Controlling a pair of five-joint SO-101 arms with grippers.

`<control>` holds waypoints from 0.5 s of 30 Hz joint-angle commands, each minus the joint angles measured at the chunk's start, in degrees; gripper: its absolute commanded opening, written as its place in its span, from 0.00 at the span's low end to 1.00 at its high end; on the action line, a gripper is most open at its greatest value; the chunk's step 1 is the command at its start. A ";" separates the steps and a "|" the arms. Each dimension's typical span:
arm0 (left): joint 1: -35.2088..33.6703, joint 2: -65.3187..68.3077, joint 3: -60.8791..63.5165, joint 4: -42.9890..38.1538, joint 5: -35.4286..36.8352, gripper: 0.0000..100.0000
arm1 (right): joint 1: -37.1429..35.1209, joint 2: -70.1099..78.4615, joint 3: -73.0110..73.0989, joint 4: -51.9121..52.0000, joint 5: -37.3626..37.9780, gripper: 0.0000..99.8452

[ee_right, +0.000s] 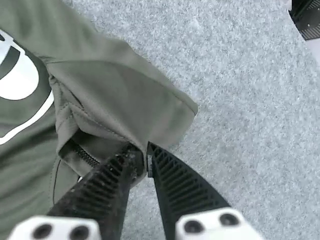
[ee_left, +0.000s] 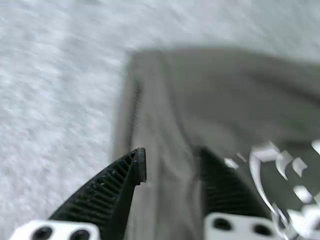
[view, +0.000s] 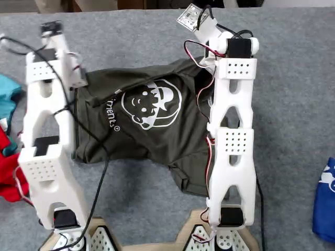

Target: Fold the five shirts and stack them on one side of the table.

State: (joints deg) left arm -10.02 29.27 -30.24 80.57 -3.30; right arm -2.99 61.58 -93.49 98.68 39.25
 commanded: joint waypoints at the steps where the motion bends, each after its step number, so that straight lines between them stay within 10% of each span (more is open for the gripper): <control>1: 3.78 0.31 -4.13 7.21 0.62 0.32 | -0.92 -4.18 -1.80 0.09 0.53 0.03; 15: -0.44 12.18 -9.49 4.22 15.12 0.22 | -2.77 2.68 -1.89 -3.08 0.44 0.03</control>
State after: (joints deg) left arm -8.88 41.58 -34.55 85.05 10.15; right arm -4.31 64.40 -93.49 96.75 39.25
